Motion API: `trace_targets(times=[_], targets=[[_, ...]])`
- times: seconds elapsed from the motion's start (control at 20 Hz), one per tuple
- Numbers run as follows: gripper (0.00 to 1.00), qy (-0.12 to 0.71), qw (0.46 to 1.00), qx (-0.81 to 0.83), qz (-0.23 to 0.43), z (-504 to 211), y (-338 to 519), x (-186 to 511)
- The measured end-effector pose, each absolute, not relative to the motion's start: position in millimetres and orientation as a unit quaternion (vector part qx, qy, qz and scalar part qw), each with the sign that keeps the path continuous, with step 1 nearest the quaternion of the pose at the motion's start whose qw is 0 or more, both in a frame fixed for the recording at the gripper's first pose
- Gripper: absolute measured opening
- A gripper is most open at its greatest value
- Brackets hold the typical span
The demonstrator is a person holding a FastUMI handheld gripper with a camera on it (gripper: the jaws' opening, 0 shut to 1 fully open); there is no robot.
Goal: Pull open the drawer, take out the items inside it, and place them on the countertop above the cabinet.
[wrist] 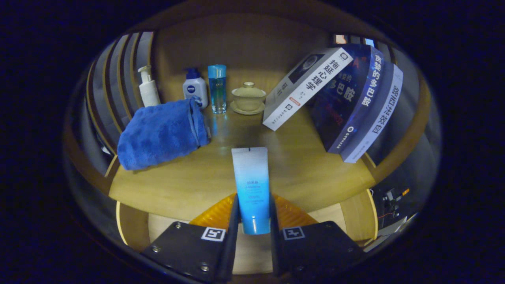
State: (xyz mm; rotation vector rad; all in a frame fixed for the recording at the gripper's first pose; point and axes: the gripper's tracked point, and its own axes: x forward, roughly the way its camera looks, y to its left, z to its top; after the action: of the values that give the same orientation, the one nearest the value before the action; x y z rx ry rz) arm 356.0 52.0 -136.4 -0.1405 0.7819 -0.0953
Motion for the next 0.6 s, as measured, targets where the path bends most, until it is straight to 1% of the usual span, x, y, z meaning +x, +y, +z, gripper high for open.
trace_targets(times=[0.2, 0.4, 0.5, 0.6], targets=[[0.38, 0.356, 0.933, -0.047, -0.03, -139.4, 55.1, 380.0], [0.38, 0.34, 0.939, -0.042, -0.029, -140.4, 53.2, 392.4], [0.42, 0.341, 0.939, -0.04, -0.031, -139.6, 54.2, 391.6], [0.42, 0.342, 0.939, -0.039, -0.026, -138.2, 56.7, 389.6]])
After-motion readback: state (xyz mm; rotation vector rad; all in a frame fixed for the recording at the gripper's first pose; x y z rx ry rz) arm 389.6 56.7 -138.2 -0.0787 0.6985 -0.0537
